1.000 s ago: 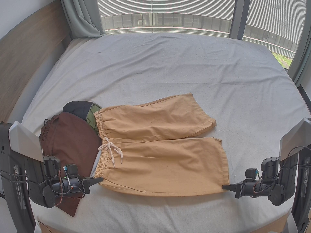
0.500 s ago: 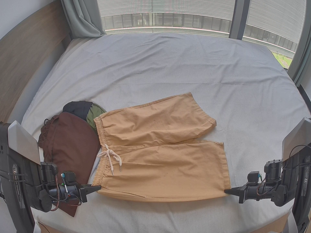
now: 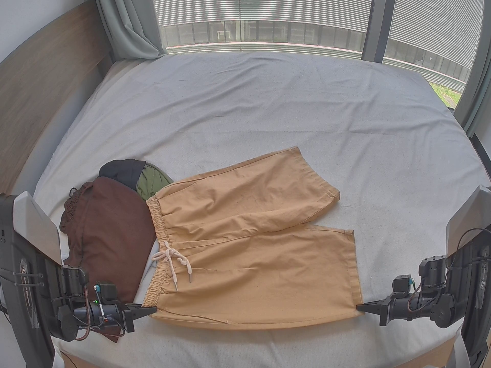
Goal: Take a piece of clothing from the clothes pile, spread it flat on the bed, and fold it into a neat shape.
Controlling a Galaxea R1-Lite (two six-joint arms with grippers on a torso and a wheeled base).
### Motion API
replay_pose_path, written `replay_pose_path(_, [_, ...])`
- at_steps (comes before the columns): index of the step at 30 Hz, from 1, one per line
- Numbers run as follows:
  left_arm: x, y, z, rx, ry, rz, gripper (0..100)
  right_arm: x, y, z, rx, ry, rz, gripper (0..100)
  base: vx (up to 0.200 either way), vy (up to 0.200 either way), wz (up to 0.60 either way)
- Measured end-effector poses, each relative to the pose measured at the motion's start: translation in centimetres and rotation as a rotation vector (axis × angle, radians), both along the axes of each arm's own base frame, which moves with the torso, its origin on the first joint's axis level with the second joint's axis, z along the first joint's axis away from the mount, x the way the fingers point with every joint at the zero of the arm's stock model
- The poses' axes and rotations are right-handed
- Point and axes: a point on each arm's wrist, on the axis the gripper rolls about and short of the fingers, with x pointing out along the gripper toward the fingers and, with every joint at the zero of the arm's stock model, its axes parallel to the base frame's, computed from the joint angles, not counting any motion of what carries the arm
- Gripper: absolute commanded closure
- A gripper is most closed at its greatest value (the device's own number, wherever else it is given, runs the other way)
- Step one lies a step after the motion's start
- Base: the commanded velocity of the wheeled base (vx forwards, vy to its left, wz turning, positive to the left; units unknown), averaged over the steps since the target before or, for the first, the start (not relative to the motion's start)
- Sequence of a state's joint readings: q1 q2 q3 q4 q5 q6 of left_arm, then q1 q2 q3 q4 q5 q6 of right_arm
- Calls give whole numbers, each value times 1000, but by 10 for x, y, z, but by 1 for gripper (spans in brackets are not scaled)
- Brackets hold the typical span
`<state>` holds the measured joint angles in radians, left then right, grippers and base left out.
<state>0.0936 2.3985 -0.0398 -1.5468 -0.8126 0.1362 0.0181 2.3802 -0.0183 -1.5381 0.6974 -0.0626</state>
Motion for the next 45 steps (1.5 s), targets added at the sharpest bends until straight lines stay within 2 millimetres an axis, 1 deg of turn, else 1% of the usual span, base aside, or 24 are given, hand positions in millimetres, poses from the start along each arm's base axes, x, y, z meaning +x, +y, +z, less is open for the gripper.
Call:
replay_pose_path(3, [-4, 0, -1, 3, 10, -6, 100, 0, 0, 0, 10, -1, 11, 100, 0, 0, 0])
replay_pose_path(6, [-3, 0, -2, 4, 10, -9, 100, 0, 0, 1, 21, -2, 20, 100, 0, 0, 0])
replay_pose_path(12, [8, -1, -2, -18, -25, -26, 100, 7, 1, 3, 39, -32, 26, 100, 0, 0, 0])
replay_pose_path(17, [15, -4, 3, -47, -34, -15, 100, 13, 1, 7, 60, -58, 29, 100, 0, 0, 0])
replay_pose_path(25, [21, -10, 22, -123, -27, 17, 100, 21, 5, 23, 123, -79, -5, 100, 0, 0, 0])
replay_pose_path(30, [27, -13, 33, -139, -64, 14, 100, 29, 5, 34, 151, -121, -19, 100, 0, 0, 0])
replay_pose_path(36, [32, -15, 40, -151, -94, 13, 100, 35, 6, 49, 195, -150, -44, 100, 0, 0, 0])
replay_pose_path(45, [41, -17, 48, -176, -122, 20, 100, 33, 6, 67, 210, -209, -43, 100, 0, 0, 0])
